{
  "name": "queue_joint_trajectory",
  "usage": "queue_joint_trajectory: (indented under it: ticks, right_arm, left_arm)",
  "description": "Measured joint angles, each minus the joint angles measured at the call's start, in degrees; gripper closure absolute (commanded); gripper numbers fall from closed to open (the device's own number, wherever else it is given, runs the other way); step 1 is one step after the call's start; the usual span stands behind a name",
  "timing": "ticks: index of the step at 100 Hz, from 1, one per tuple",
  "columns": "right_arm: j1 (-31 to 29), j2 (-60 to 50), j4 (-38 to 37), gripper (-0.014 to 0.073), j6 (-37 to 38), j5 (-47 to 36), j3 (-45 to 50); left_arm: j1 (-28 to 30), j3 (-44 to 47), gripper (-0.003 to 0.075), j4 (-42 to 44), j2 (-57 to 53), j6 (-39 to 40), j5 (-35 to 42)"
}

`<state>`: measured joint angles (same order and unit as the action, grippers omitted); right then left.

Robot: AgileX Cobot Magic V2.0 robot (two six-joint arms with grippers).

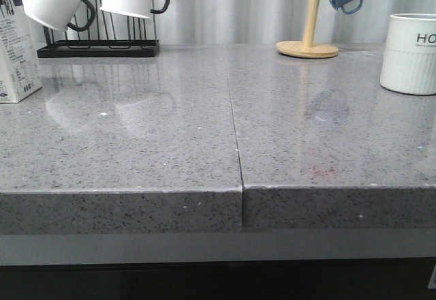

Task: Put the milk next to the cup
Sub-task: 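Close the right gripper on the white mug's handle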

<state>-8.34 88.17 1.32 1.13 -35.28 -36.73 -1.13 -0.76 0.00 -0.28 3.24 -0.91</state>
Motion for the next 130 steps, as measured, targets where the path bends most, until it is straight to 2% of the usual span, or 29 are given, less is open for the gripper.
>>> queue_joint_trajectory:
  ticks: [42, 51, 68, 73, 105, 130]
  right_arm:
    - [0.0, 9.4, -0.1, 0.0172, 0.0, -4.1, -6.5]
    - [0.0, 11.0, -0.1, 0.0283, 0.0, -5.2, -7.4]
    - [0.0, 12.5, -0.3, 0.0646, 0.0, -7.2, -7.7]
    - [0.0, 12.7, -0.3, 0.0722, 0.0, -7.4, -7.7]
    - [0.7, 9.6, -2.4, 0.0705, -0.1, -9.5, -7.7]
    - [8.3, 2.1, -1.7, 0.0705, -1.1, -5.7, -7.7]
  left_arm:
    - [0.0, 0.0, 0.0741, 0.0, 0.0, -0.1, 0.0]
    - [0.0, 0.0, 0.0741, 0.0, 0.0, -0.1, 0.0]
    - [0.0, 0.0, 0.0741, 0.0, 0.0, -0.1, 0.0]
    - [0.0, 0.0, 0.0741, 0.0, 0.0, -0.1, 0.0]
    - [0.0, 0.0, 0.0741, 0.0, 0.0, -0.1, 0.0]
    - [0.0, 0.0, 0.0741, 0.0, 0.0, -0.1, 0.0]
